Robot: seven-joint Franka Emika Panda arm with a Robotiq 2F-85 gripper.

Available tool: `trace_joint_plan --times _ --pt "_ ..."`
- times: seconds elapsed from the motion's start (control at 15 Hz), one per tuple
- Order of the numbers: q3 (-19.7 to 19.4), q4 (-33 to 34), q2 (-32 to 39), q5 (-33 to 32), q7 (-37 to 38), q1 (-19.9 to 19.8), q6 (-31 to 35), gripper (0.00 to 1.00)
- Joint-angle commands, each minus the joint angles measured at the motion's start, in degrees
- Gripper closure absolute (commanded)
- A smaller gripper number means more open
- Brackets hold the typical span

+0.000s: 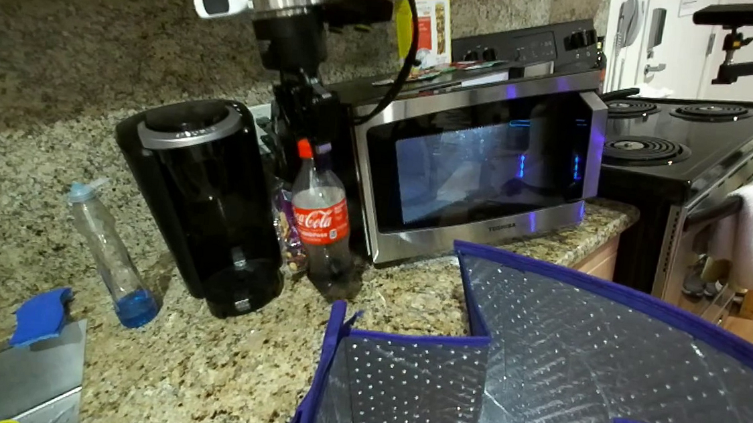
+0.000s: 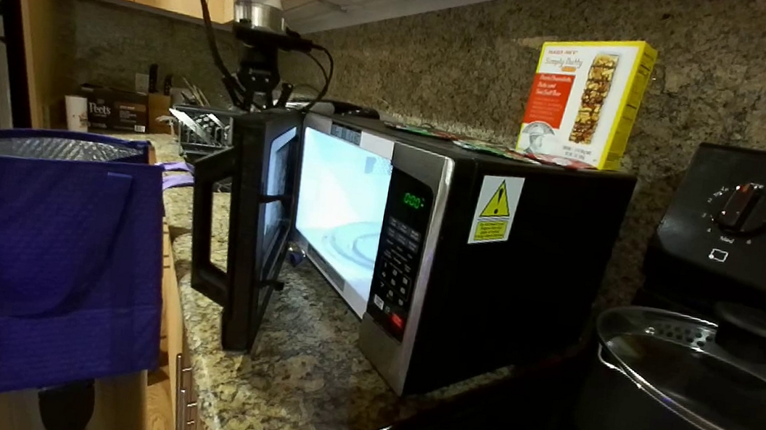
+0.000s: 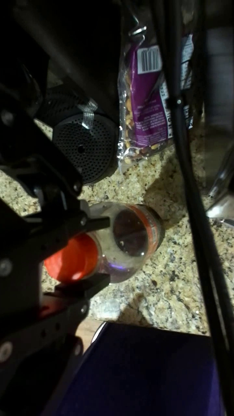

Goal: Put the bottle of Coca-Cola inside the blue bag

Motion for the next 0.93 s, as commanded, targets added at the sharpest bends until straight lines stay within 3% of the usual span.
trace_joint_plan --times 0.0,0.33,0.47,0.87 --pt "-0.6 -6.8 -8.6 -1.5 5.5 2.0 0.8 0.88" --pt "-1.4 -18.7 -19.1 -4.7 16.0 6.7 0.4 0.88" --pt "-1.5 -24.0 -22.7 -5.1 24.1 8.5 0.6 0.88" --pt "-0.6 -40.7 -32.2 -3.3 50.9 12.6 11.0 0.88"
